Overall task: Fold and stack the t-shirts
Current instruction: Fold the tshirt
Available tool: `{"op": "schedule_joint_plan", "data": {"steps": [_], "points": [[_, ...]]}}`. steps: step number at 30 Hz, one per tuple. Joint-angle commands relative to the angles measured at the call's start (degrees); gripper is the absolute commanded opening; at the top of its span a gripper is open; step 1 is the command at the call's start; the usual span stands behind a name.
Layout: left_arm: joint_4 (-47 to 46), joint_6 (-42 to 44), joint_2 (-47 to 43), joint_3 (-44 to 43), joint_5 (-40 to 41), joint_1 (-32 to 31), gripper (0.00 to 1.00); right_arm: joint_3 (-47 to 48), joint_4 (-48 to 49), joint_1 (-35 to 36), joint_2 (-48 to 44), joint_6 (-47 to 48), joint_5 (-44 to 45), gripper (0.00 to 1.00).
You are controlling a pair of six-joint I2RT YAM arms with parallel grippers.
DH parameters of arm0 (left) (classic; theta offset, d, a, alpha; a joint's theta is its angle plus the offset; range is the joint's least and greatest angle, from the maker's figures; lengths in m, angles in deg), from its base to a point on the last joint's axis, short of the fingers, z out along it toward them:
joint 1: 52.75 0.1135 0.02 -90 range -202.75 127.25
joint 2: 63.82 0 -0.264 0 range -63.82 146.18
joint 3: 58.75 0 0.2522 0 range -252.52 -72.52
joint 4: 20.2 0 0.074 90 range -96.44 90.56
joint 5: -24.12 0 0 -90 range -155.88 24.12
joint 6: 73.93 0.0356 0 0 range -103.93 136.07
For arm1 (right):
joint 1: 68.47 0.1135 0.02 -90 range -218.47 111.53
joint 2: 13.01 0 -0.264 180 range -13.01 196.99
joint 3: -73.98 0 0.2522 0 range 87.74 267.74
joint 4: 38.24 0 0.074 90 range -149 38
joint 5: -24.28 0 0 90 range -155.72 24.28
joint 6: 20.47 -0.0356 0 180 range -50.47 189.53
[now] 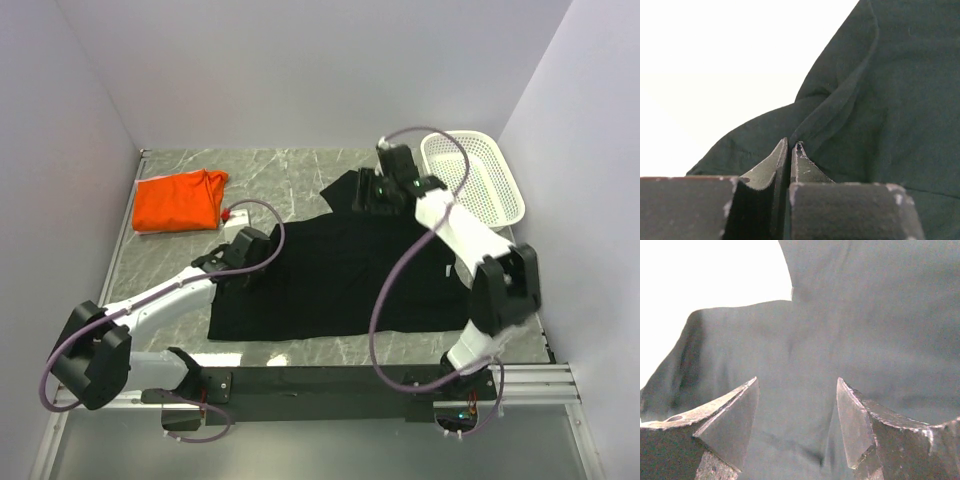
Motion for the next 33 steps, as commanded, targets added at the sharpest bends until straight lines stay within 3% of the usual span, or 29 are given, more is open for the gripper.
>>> {"op": "schedule_joint_plan", "data": {"steps": [1,9,16,20,25,33], "points": [[-3.3,3.7,-0.1,-0.9,-5.6,2.9,0.01,13.3,-2.8,-3.6,10.8,3.3,1.7,0.7],[-4.5,4.8,0.1,-0.5,-9.4,5.5,0.01,36.5,-6.1,-9.6,34.1,5.1,-1.4,0.7],[-3.8,4.6,-1.3,0.5,-9.8,5.8,0.01,44.8,-7.3,-15.0,40.1,4.8,-10.6,0.7],[-3.8,4.7,-1.6,0.6,-9.7,5.9,0.01,42.6,-3.8,-18.7,40.0,2.9,-15.4,0.7],[-4.2,4.9,-0.8,0.6,-10.8,5.9,0.01,55.4,-10.9,-19.1,47.2,5.9,-15.3,0.7],[-4.0,4.6,-2.0,1.4,-11.1,5.9,0.01,57.0,-12.6,-19.2,51.5,7.5,-17.7,0.72]]}}
